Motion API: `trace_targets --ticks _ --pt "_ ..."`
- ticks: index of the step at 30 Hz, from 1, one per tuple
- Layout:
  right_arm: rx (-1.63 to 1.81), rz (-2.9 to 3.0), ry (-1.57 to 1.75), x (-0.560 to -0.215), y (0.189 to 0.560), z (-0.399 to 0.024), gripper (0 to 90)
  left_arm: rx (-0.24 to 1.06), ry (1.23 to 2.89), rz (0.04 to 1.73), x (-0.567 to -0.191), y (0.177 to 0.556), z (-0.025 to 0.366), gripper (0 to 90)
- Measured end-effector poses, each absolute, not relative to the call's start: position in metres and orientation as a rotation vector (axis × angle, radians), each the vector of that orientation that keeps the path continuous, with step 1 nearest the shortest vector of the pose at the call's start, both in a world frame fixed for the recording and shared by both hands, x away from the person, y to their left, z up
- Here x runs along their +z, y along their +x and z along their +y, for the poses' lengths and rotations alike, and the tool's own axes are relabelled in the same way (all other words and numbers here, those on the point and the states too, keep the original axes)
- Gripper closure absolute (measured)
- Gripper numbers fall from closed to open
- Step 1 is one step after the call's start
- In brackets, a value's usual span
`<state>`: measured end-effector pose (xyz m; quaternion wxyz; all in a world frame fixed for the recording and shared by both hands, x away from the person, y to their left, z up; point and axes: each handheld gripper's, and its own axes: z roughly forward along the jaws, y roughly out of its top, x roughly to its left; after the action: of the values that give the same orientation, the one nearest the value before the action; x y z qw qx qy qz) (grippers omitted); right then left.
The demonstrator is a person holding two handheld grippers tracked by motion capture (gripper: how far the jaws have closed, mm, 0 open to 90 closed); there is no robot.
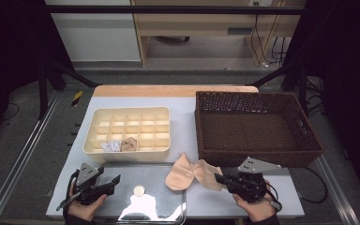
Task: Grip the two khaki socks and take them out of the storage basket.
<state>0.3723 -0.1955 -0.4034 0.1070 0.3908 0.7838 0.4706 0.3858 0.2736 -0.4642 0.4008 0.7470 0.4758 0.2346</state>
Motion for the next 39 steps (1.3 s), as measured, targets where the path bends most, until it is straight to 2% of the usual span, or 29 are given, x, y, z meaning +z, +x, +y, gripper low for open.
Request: trace_targets --ticks 6,13,19,27,30,35,36,39 --pt "1.270 2.289 1.310 -0.437 0.376 -0.220 84.2 0.593 1.883 1.201 -0.464 0.385 0.273 27.6" --pt "1.080 2.261 1.408 -0.461 0.392 -0.227 82.5 0.590 1.888 1.198 -0.464 0.385 0.272 27.4" --pt "0.995 2.227 1.406 -0.466 0.396 -0.225 71.0 0.591 1.896 1.190 -0.464 0.385 0.270 27.3" --pt "1.054 2.108 1.403 -0.458 0.391 -0.226 48.2 0.590 1.886 1.186 -0.463 0.384 0.270 26.3" --pt "1.069 2.094 1.395 -0.455 0.389 -0.224 45.1 0.590 1.884 1.187 -0.463 0.384 0.270 26.3" --pt "1.049 2.116 1.357 -0.451 0.387 -0.216 47.5 0.583 1.881 1.185 -0.462 0.384 0.270 26.3" --pt "1.064 2.122 1.340 -0.449 0.386 -0.214 51.5 0.582 1.881 1.184 -0.462 0.384 0.270 26.4" --pt "1.084 2.131 1.320 -0.446 0.384 -0.211 55.5 0.579 1.880 1.185 -0.462 0.384 0.270 26.5"
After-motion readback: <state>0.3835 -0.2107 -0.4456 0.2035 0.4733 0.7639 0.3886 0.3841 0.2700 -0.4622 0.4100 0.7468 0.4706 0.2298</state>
